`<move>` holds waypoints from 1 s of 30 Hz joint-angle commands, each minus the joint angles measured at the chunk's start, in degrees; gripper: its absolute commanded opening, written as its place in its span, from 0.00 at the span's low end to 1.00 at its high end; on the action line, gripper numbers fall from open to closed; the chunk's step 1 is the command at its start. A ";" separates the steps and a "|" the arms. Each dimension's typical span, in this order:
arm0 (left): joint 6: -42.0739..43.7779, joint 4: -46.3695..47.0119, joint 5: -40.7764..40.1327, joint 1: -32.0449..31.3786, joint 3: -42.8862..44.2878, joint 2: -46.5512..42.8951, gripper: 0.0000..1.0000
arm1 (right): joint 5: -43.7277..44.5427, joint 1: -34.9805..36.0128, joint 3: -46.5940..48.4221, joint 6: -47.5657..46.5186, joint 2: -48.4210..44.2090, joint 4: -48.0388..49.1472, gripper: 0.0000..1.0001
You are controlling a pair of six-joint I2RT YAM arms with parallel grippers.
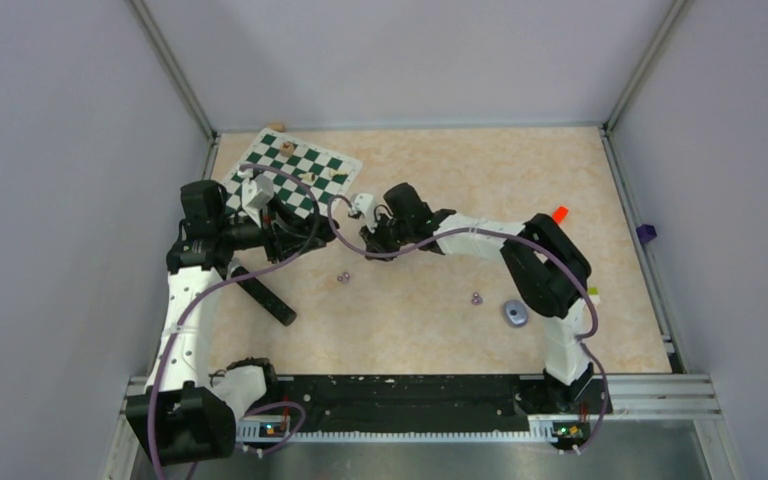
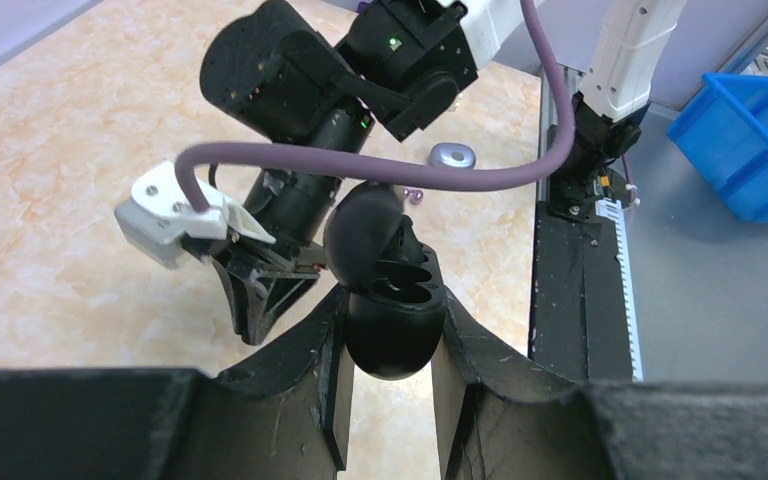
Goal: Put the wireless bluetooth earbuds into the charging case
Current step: Pick up the left earbud from the center of the board, then place the left earbud at the center of the board.
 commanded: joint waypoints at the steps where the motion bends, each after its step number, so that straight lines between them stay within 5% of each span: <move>1: 0.38 0.55 3.45 0.01 0.76 -1.29 0.00 | -1.94 -3.86 -0.59 2.90 -5.26 1.79 0.07; 16: 5.54 -5.29 4.96 -0.48 3.27 4.56 0.00 | -17.73 -16.67 -7.91 21.72 -17.93 20.54 0.07; 30: 29.89 -36.47 2.79 -11.63 22.21 23.67 0.00 | -30.17 -21.66 -10.69 46.13 -31.54 44.22 0.07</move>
